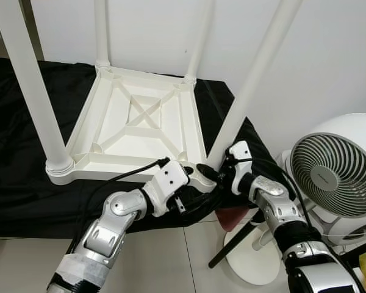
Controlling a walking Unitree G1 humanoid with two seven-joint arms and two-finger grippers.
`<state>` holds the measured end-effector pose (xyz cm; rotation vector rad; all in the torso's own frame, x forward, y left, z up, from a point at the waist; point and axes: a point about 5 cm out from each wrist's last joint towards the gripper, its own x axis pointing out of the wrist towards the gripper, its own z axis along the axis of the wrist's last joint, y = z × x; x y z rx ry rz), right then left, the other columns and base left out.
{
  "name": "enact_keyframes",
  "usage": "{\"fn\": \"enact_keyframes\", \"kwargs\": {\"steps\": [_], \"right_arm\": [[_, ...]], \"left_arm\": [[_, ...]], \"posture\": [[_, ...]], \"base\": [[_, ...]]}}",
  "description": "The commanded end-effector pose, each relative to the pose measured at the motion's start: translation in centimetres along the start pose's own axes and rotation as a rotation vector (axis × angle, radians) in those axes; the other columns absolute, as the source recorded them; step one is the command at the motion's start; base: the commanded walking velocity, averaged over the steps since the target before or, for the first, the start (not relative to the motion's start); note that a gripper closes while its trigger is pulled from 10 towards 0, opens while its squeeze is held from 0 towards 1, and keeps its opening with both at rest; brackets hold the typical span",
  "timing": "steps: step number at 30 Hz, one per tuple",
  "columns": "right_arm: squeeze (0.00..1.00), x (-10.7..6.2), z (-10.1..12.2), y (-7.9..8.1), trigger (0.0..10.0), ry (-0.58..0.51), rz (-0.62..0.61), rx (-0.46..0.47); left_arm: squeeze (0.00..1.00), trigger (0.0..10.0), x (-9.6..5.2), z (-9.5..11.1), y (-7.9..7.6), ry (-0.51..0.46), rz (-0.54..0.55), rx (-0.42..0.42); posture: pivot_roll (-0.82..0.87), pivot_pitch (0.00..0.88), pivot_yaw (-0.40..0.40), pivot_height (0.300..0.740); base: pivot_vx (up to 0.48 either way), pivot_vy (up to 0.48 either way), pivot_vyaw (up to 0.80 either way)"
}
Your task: Building children table
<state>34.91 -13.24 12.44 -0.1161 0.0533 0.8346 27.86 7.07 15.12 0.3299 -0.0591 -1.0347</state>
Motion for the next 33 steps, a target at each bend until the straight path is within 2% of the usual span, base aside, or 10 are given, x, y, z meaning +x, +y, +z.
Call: {"fn": "enact_keyframes", "kwargs": {"steps": [1,5,6,7,13,18,21,23,29,33], "right_arm": [[0.0,-0.2,-1.1,0.1,0.0,0.054,0.022,-0.005],[0.0,-0.2,-1.2,0.1,0.0,0.049,0.024,-0.006],[0.0,-0.2,-1.1,0.1,8.5,0.042,0.002,-0.002],[0.0,-0.1,-1.1,0.1,10.0,0.029,-0.019,0.007],[0.0,0.1,-1.1,0.2,10.0,0.016,-0.252,0.078],[0.0,0.1,-1.4,0.2,10.0,0.021,-0.332,0.109],[0.0,0.5,-1.7,1.5,10.0,0.014,-0.602,0.252],[0.0,0.5,-1.8,2.5,10.0,0.025,-0.693,0.273],[0.0,1.0,-1.3,4.8,10.0,0.002,-0.731,0.303],[0.0,1.2,-0.8,4.9,10.0,-0.017,-0.703,0.31]], "left_arm": [[0.0,10.0,0.1,0.0,-0.3,0.006,-0.001,-0.001],[0.0,10.0,0.1,0.0,-0.3,0.007,-0.001,-0.001],[0.0,10.0,0.1,-0.1,-0.3,0.009,0.001,-0.002],[0.0,10.0,0.1,-0.1,-0.3,0.01,0.002,-0.002],[0.0,10.0,0.1,-0.1,-0.3,0.011,0.0,-0.008],[0.0,10.0,0.1,-0.1,-0.4,0.011,-0.003,-0.009],[0.0,10.0,0.3,-0.2,-0.7,0.008,-0.014,-0.017],[0.0,10.0,0.4,-0.2,-0.9,0.008,-0.021,-0.019],[0.0,10.0,0.5,-0.2,-0.9,0.007,-0.025,-0.02],[0.0,10.0,0.5,-0.2,-0.9,0.006,-0.027,-0.02]], "posture": [[0.0,0.0,-0.176,0.74],[0.0,0.0,-0.175,0.74],[0.0,0.0,-0.175,0.74],[0.0,0.0,-0.175,0.74],[-0.02,0.0,-0.172,0.74],[-0.02,0.0,-0.171,0.74],[-0.03,0.0,-0.17,0.74],[-0.03,0.0,-0.167,0.74],[-0.03,0.0,-0.168,0.74],[-0.03,0.0,-0.168,0.74]], "base": [[0.0,0.0,0.0],[0.0,0.0,0.0],[0.0,0.0,0.0],[0.0,0.0,0.0],[0.0,0.0,0.0],[0.0,0.0,0.0],[0.0,0.0,0.0],[0.0,0.0,0.0],[0.0,0.0,0.0],[0.0,0.0,0.0]]}}
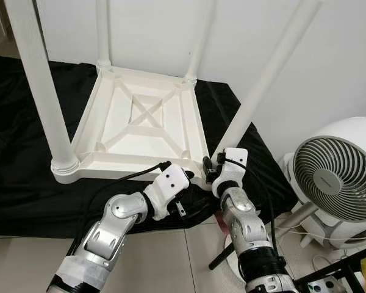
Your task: Building children table
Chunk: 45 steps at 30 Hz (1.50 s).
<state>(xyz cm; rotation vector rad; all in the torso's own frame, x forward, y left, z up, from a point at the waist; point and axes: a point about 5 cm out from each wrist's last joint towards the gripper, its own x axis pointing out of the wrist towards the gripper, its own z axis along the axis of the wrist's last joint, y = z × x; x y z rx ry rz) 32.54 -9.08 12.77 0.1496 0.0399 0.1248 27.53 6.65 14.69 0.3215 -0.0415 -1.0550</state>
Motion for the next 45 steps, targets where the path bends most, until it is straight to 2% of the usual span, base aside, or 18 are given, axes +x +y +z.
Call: {"fn": "enact_keyframes", "kwargs": {"steps": [1,3,4,9,10,12,14,15,16,17,18,21,25,34,35,36,37,45], "right_arm": [[0.0,-0.4,-1.4,-0.6,10.0,0.072,-0.019,0.015],[0.0,-0.3,-1.0,-1.2,10.0,0.074,-0.041,0.013],[1.0,-0.3,-0.8,-1.6,10.0,0.065,-0.043,0.008],[1.0,-0.4,-0.5,-2.1,10.0,0.043,-0.006,0.004],[1.0,-0.5,-0.3,-2.6,10.0,0.035,0.056,-0.002],[1.0,-0.5,-0.3,-2.6,10.0,0.035,0.056,-0.002],[1.0,-0.6,-0.3,-3.1,10.0,0.048,0.166,-0.034],[1.0,-0.6,-0.3,-3.1,10.0,0.048,0.166,-0.034],[0.15,-0.6,-0.3,-3.7,10.0,0.057,0.233,-0.049],[0.0,-0.6,0.0,-4.3,10.0,0.053,0.293,-0.082],[0.0,-0.6,0.0,-4.3,10.0,0.053,0.293,-0.082],[0.0,-0.4,0.8,-5.3,10.0,0.032,0.445,-0.172],[0.0,0.0,0.9,-5.5,10.0,0.058,0.564,-0.229],[0.0,1.5,0.6,-5.4,10.0,0.093,0.641,-0.302],[0.0,1.8,0.5,-5.3,8.0,0.099,0.648,-0.312],[0.0,1.9,0.4,-5.2,8.0,0.099,0.654,-0.315],[0.0,2.0,0.3,-5.2,0.0,0.103,0.658,-0.324],[0.0,2.1,-0.1,-5.6,0.0,0.127,0.662,-0.333]], "left_arm": [[0.0,10.0,0.3,0.0,-0.4,-0.001,-0.007,-0.005],[0.0,10.0,0.4,0.0,-0.4,-0.001,-0.01,-0.005],[0.0,10.0,0.4,0.0,-0.4,-0.002,-0.01,-0.004],[0.0,10.0,0.4,0.1,-0.3,-0.003,-0.008,-0.003],[0.0,10.0,0.4,0.1,-0.2,-0.004,-0.004,-0.002],[0.0,10.0,0.4,0.1,-0.2,-0.004,-0.004,-0.002],[0.0,10.0,0.4,0.1,-0.2,-0.005,-0.004,-0.001],[0.0,10.0,0.4,0.1,-0.2,-0.005,-0.004,-0.001],[0.0,10.0,0.4,0.1,-0.3,-0.005,-0.005,-0.001],[0.0,10.0,0.4,0.1,-0.3,-0.005,-0.006,0.0],[0.0,10.0,0.4,0.1,-0.3,-0.005,-0.006,0.0],[0.0,10.0,0.5,0.2,-0.3,-0.006,-0.008,0.0],[0.0,10.0,0.4,0.2,-0.2,-0.005,-0.009,0.001],[0.0,10.0,0.4,0.4,0.0,-0.006,-0.001,0.005],[0.0,10.0,0.3,0.4,0.1,-0.006,0.001,0.005],[0.0,10.0,0.3,0.4,0.1,-0.006,0.003,0.005],[0.0,10.0,0.3,0.4,0.1,-0.006,0.005,0.005],[0.0,10.0,0.3,0.5,0.2,-0.006,0.014,0.004]], "posture": [[-0.03,0.0,-0.167,0.74],[-0.03,0.0,-0.167,0.74],[-0.03,0.0,-0.168,0.74],[-0.03,0.0,-0.168,0.74],[-0.03,0.0,-0.169,0.74],[-0.03,0.0,-0.169,0.74],[-0.03,0.0,-0.168,0.74],[-0.03,0.0,-0.168,0.74],[-0.03,0.0,-0.168,0.74],[-0.03,0.0,-0.168,0.74],[-0.03,0.0,-0.168,0.74],[-0.03,0.0,-0.166,0.74],[-0.02,0.0,-0.164,0.74],[-0.02,0.0,-0.159,0.74],[-0.02,0.0,-0.157,0.74],[-0.02,0.0,-0.157,0.74],[-0.02,0.0,-0.159,0.74],[-0.01,0.0,-0.161,0.74]], "base": [[0.0,0.0,0.0],[0.0,0.0,0.0],[0.0,0.0,0.0],[0.0,0.0,0.0],[0.0,0.0,0.0],[0.0,0.0,0.0],[0.0,0.0,0.0],[0.0,0.0,0.0],[0.0,0.0,0.0],[0.0,0.0,0.0],[0.0,0.0,0.0],[0.0,0.0,0.0],[0.0,0.0,0.0],[0.0,0.0,0.0],[0.0,0.0,0.0],[0.0,0.0,0.0],[0.0,0.0,0.0],[0.0,0.0,0.0]]}}
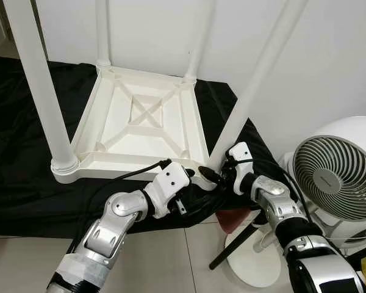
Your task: Building children table
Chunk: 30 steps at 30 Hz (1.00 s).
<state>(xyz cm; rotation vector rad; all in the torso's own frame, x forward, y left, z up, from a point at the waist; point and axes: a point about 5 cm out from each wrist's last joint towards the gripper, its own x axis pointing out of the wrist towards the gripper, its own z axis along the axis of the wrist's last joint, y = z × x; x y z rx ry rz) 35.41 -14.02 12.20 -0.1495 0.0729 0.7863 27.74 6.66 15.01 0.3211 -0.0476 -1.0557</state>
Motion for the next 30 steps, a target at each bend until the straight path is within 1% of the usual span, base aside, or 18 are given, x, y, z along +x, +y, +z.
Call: {"fn": "enact_keyframes", "kwargs": {"steps": [1,8,9,12,14,16,17,18,20,21,22,23,24,26,28,29,30], "right_arm": [[0.0,-0.2,-0.5,-0.1,0.0,0.032,0.016,-0.024],[0.0,-0.5,-0.8,-0.4,0.0,0.018,-0.003,-0.008],[0.0,-0.6,-0.8,-0.5,10.0,0.017,-0.031,0.0],[0.0,-0.6,-0.9,-0.5,10.0,0.017,-0.094,0.021],[0.0,-0.6,-0.9,-0.3,10.0,0.012,-0.105,0.036],[0.0,-0.3,-0.9,0.2,10.0,-0.005,-0.171,0.114],[0.0,0.0,-1.0,0.4,10.0,0.001,-0.229,0.137],[0.0,0.0,-1.0,0.4,10.0,0.001,-0.229,0.137],[0.0,0.3,-1.1,0.8,10.0,0.007,-0.298,0.152],[0.0,0.3,-1.1,0.8,10.0,0.007,-0.298,0.152],[0.0,0.4,-1.0,1.2,10.0,0.003,-0.31,0.153],[0.0,0.7,-1.0,1.9,10.0,-0.002,-0.356,0.18],[0.0,0.7,-1.0,1.9,10.0,-0.002,-0.356,0.18],[0.0,1.0,-1.0,2.6,10.0,-0.005,-0.413,0.215],[0.0,1.2,-1.2,3.2,10.0,0.005,-0.581,0.26],[0.0,1.3,-1.2,3.5,10.0,0.005,-0.628,0.28],[0.0,1.3,-1.2,3.5,10.0,0.005,-0.628,0.28]], "left_arm": [[0.0,10.0,0.2,0.2,0.0,-0.001,0.014,0.001],[0.0,10.0,0.4,0.2,-0.1,-0.003,0.009,-0.001],[0.0,10.0,0.4,0.2,-0.1,-0.003,0.007,-0.001],[0.0,10.0,0.4,0.2,-0.1,-0.003,0.007,-0.002],[0.0,10.0,0.3,0.1,-0.1,-0.003,0.008,-0.003],[0.0,10.0,0.3,0.1,-0.1,-0.002,0.012,-0.003],[0.0,10.0,0.3,0.1,-0.2,-0.002,0.012,-0.004],[0.0,10.0,0.3,0.1,-0.2,-0.002,0.012,-0.004],[0.0,10.0,0.4,0.1,-0.2,-0.003,0.011,-0.007],[0.0,10.0,0.4,0.1,-0.2,-0.003,0.011,-0.007],[0.0,10.0,0.4,0.1,-0.3,-0.004,0.01,-0.008],[0.0,10.0,0.4,0.1,-0.3,-0.005,0.011,-0.009],[0.0,10.0,0.4,0.1,-0.3,-0.005,0.011,-0.009],[0.0,10.0,0.4,0.1,-0.4,-0.005,0.011,-0.011],[0.0,10.0,0.3,0.1,-0.4,-0.004,0.011,-0.012],[0.0,10.0,0.3,0.1,-0.4,-0.004,0.011,-0.012],[0.0,10.0,0.3,0.1,-0.4,-0.004,0.011,-0.012]], "posture": [[-0.02,0.0,-0.16,0.74],[-0.03,0.0,-0.157,0.74],[-0.03,0.0,-0.159,0.74],[-0.03,0.0,-0.164,0.74],[-0.03,0.0,-0.164,0.74],[-0.03,0.0,-0.167,0.74],[-0.03,0.0,-0.166,0.74],[-0.03,0.0,-0.166,0.74],[-0.03,0.0,-0.166,0.74],[-0.03,0.0,-0.166,0.74],[-0.03,0.0,-0.17,0.74],[-0.03,0.0,-0.17,0.74],[-0.03,0.0,-0.17,0.74],[-0.03,0.0,-0.17,0.74],[-0.03,0.0,-0.172,0.74],[-0.03,0.0,-0.172,0.74],[-0.03,0.0,-0.172,0.74]], "base": [[0.0,0.0,0.0],[0.0,0.0,0.0],[0.0,0.0,0.0],[0.0,0.0,0.0],[0.0,0.0,0.0],[0.0,0.0,0.0],[0.0,0.0,0.0],[0.0,0.0,0.0],[0.0,0.0,0.0],[0.0,0.0,0.0],[0.0,0.0,0.0],[0.0,0.0,0.0],[0.0,0.0,0.0],[0.0,0.0,0.0],[0.0,0.0,0.0],[0.0,0.0,0.0],[0.0,0.0,0.0]]}}
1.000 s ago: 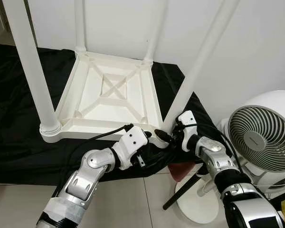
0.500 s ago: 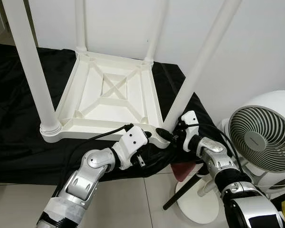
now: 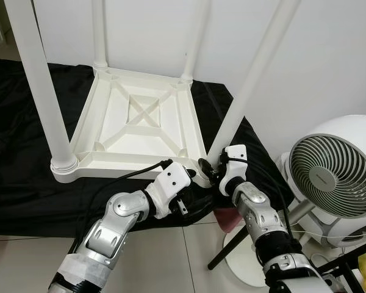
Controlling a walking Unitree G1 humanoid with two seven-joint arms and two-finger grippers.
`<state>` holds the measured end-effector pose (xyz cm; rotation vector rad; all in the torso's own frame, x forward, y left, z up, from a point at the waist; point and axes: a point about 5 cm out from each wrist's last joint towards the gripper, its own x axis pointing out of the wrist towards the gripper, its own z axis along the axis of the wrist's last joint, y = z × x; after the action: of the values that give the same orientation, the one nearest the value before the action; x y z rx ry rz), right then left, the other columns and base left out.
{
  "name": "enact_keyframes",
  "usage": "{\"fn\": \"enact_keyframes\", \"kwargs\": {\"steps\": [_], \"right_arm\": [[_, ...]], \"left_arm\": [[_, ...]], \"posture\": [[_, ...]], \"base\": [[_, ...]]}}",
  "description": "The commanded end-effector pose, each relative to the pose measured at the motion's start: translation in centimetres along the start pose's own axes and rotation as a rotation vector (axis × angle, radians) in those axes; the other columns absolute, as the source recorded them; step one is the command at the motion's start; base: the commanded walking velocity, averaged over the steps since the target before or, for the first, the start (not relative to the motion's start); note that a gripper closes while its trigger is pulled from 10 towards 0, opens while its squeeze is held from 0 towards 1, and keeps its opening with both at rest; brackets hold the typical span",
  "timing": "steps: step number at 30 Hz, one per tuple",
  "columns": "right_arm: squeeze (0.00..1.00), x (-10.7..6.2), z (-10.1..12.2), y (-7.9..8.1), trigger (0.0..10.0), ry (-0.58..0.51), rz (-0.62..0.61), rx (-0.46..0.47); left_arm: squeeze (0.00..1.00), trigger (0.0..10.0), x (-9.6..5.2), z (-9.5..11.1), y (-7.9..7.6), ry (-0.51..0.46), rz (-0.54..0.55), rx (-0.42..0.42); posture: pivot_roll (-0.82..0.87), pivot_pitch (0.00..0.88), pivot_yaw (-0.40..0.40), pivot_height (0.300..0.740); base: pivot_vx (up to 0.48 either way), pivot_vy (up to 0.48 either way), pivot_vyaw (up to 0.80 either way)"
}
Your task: Building children table
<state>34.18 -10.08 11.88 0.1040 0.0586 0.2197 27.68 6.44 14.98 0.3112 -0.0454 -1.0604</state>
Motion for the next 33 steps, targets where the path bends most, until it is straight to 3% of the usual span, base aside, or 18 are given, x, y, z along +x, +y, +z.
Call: {"fn": "enact_keyframes", "kwargs": {"steps": [1,5,9,10,16,17,19,20,26,29,33], "right_arm": [[0.0,-0.5,-1.4,-0.4,10.0,0.066,-0.099,0.018],[0.0,-0.8,-0.4,0.9,10.0,0.017,-0.028,0.066],[0.0,-1.1,0.1,0.6,10.0,-0.003,-0.024,0.05],[1.0,-1.2,0.1,0.5,10.0,-0.006,-0.026,0.056],[1.0,-1.8,0.6,0.5,10.0,-0.022,0.006,0.04],[0.73,-2.0,0.7,0.5,10.0,-0.026,0.045,0.032],[0.73,-2.1,0.7,0.5,10.0,-0.027,0.071,0.027],[0.0,-2.4,1.0,0.0,10.0,-0.043,0.077,0.008],[0.0,-3.2,0.8,-1.0,10.0,-0.058,0.078,-0.032],[0.0,-4.5,0.7,-1.5,10.0,-0.117,0.069,-0.086],[0.0,-5.5,0.3,-2.1,10.0,-0.133,0.046,-0.088]], "left_arm": [[0.0,10.0,0.2,0.1,-0.2,0.001,0.016,-0.002],[0.0,10.0,0.1,0.0,-0.2,0.001,0.021,-0.004],[0.0,10.0,0.1,-0.1,-0.3,0.004,0.017,-0.003],[0.0,10.0,0.2,-0.1,-0.3,0.003,0.016,-0.003],[0.0,10.0,0.1,0.0,-0.3,0.001,0.018,-0.003],[0.0,10.0,0.1,-0.1,-0.4,0.003,0.018,-0.004],[0.0,10.0,0.1,-0.2,-0.4,0.004,0.017,-0.005],[0.0,10.0,0.0,-0.2,-0.5,0.005,0.017,-0.004],[0.0,10.0,0.0,-0.2,-0.4,0.005,0.025,0.001],[0.0,10.0,-0.2,-0.2,0.2,0.008,0.077,0.018],[0.0,10.0,-0.4,-0.4,0.6,0.012,0.116,0.026]], "posture": [[-0.02,0.0,-0.175,0.74],[-0.02,0.0,-0.177,0.74],[-0.02,0.0,-0.179,0.74],[-0.02,0.0,-0.18,0.74],[-0.02,0.0,-0.182,0.74],[-0.02,0.0,-0.182,0.74],[-0.02,0.0,-0.182,0.74],[-0.02,0.0,-0.182,0.74],[-0.01,0.0,-0.185,0.74],[-0.01,0.0,-0.184,0.74],[-0.01,0.0,-0.185,0.74]], "base": [[0.0,0.0,0.0],[0.0,0.0,0.0],[0.0,0.0,0.0],[0.0,0.0,0.0],[0.0,0.0,0.0],[0.0,0.0,0.0],[0.0,0.0,0.0],[0.0,0.0,0.0],[0.0,0.0,0.0],[0.0,0.0,0.0],[0.0,0.0,0.0]]}}
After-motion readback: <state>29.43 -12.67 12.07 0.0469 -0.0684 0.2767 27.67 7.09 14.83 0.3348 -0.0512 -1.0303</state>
